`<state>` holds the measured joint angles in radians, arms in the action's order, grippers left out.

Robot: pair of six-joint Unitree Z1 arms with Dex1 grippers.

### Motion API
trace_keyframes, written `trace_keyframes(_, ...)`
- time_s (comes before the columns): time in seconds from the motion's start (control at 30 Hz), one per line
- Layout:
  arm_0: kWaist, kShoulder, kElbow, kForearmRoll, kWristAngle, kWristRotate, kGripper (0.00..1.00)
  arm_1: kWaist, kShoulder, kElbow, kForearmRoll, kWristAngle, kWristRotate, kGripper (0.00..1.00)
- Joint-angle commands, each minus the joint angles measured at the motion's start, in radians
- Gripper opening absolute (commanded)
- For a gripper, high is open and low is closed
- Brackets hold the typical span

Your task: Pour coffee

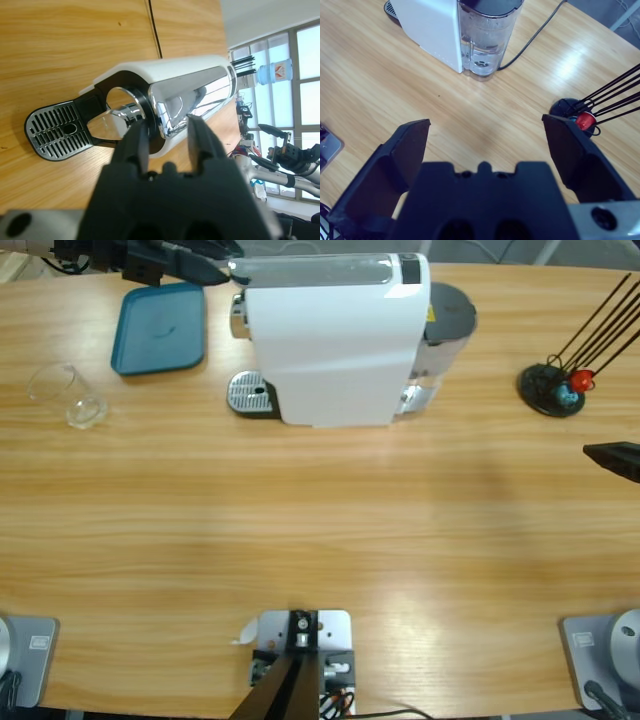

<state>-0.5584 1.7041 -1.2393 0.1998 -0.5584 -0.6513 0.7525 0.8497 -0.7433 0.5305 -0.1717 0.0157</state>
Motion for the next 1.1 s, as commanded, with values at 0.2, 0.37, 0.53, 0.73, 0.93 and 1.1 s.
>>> trace_keyframes(0.2,-0.025,0.035,0.029,-0.027,-0.018,-0.009,0.222,0.011,-0.031,0.041,-0.007,-0.015,0.013,0.991)
trace_keyframes(0.37,-0.028,0.023,0.031,-0.040,-0.017,-0.003,0.000,0.011,-0.034,0.041,-0.008,-0.015,0.013,0.987)
trace_keyframes(0.53,-0.049,0.023,0.029,-0.064,-0.021,-0.011,0.000,0.011,-0.035,0.042,-0.007,-0.015,0.013,0.987)
trace_keyframes(0.73,-0.076,0.009,-0.041,-0.112,-0.021,-0.039,0.000,0.011,-0.034,0.042,-0.007,-0.015,0.013,0.987)
trace_keyframes(0.93,-0.121,-0.023,-0.178,-0.114,-0.003,-0.038,0.000,0.011,-0.013,0.040,-0.001,-0.031,0.013,1.000)
trace_keyframes(1.1,-0.130,-0.105,-0.267,0.015,0.071,0.103,0.890,0.011,0.002,0.035,0.002,-0.133,0.047,0.981)
